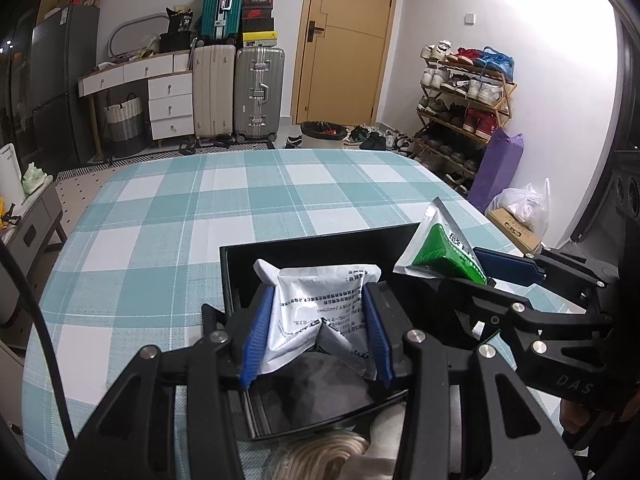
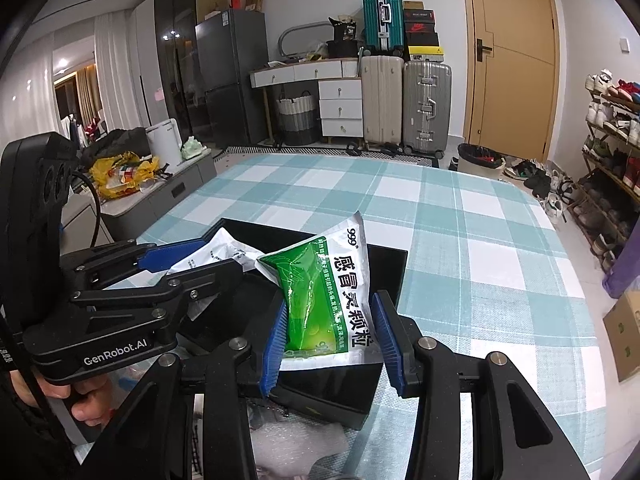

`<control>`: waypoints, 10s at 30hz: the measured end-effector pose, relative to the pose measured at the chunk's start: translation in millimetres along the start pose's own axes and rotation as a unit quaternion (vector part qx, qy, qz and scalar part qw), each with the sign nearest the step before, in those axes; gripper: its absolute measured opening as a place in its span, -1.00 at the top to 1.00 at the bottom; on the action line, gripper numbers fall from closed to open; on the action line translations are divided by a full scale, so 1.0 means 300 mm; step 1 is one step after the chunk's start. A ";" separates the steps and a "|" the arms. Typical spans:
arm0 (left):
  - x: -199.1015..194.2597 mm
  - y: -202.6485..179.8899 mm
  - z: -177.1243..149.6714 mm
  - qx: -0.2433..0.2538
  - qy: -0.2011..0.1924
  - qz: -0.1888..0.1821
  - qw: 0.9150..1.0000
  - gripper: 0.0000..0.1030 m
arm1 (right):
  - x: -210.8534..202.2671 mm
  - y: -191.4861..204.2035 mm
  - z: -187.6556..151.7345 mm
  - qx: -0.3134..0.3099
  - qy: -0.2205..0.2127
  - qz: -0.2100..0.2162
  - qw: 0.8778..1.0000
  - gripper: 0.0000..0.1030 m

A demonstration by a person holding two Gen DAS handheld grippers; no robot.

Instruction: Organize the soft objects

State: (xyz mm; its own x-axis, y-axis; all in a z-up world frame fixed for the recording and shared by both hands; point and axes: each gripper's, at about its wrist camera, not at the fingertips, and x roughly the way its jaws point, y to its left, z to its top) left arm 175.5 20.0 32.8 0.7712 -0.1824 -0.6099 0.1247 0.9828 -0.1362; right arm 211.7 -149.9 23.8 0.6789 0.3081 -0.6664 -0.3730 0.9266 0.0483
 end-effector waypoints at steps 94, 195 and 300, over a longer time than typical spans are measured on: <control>-0.310 0.028 -0.410 0.066 0.054 0.000 0.996 -1.00 | -0.259 0.108 -0.384 0.067 0.039 0.010 0.997 -0.99; -0.376 0.017 -0.409 0.040 0.053 -0.058 0.996 0.17 | -0.316 0.036 -0.436 0.082 0.034 0.043 0.995 0.41; -0.067 0.020 0.028 -0.013 0.002 -0.036 0.999 0.17 | -0.225 0.016 0.111 0.017 -0.116 0.042 0.992 0.85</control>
State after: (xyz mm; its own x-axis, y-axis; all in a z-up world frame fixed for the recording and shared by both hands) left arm 166.2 29.6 50.9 0.7579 -0.2529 -0.6014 0.1629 0.9660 -0.2008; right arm 185.2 -159.1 93.8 0.7750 0.4215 -0.4708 -0.4150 0.9014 0.1239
